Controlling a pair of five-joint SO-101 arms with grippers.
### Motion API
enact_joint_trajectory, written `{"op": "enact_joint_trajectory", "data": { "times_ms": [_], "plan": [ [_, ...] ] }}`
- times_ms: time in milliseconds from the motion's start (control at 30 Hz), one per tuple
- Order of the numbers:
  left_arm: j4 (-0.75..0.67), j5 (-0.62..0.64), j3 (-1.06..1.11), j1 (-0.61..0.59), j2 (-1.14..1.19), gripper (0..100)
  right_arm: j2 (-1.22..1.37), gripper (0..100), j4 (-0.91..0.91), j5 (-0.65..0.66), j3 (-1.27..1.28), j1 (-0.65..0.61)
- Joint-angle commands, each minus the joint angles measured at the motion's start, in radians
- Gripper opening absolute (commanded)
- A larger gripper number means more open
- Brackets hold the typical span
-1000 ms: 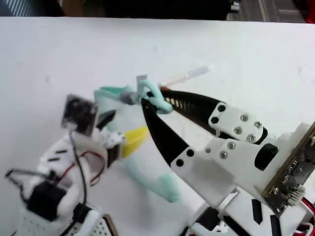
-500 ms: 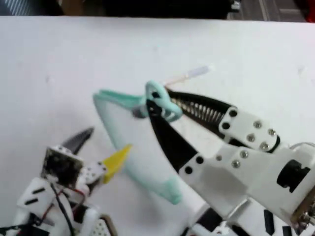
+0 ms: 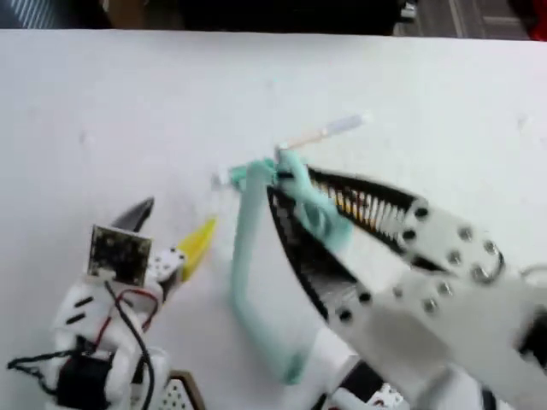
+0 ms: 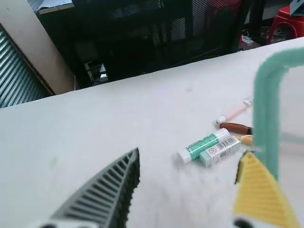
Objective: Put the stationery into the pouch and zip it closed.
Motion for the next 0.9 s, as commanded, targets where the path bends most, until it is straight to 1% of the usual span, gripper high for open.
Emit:
{"op": "enact_joint_trajectory", "data": {
  "times_ms": [0,100,167,200,267,367,433,533,633,800,867],
  "plan": [
    [-0.193,0.000,0.092,0.088,-0.002,33,0.010,1.7,-0.002,-0.002,-0.005,-0.062],
    [-0.230,0.054,0.118,0.242,-0.002,33,0.044,1.7,-0.028,-0.002,-0.005,-0.117],
    [-0.233,0.084,0.115,0.320,-0.002,33,0.073,1.7,-0.054,-0.002,-0.006,-0.145],
    [-0.233,0.089,0.115,0.338,-0.002,33,0.093,1.7,-0.070,-0.002,-0.008,-0.151],
    [-0.227,0.091,0.106,0.309,-0.002,33,0.134,1.7,-0.110,0.012,-0.012,-0.151],
    [-0.189,0.095,0.057,0.139,-0.004,33,0.188,1.7,-0.145,0.118,-0.014,-0.151],
    [-0.147,0.095,-0.005,0.007,-0.005,33,0.219,1.7,-0.163,0.152,-0.014,-0.151],
    [-0.064,0.092,-0.114,-0.156,-0.005,33,0.263,1.7,-0.200,0.153,-0.014,-0.151],
    [-0.031,0.091,-0.180,-0.288,-0.007,33,0.306,1.7,-0.209,0.160,-0.014,-0.147],
    [-0.029,0.100,-0.213,-0.495,-0.007,33,0.372,1.7,-0.268,0.160,-0.012,-0.054],
    [-0.021,0.149,-0.215,-0.573,-0.007,33,0.394,1.7,-0.292,0.155,-0.012,0.007]
  ]
}}
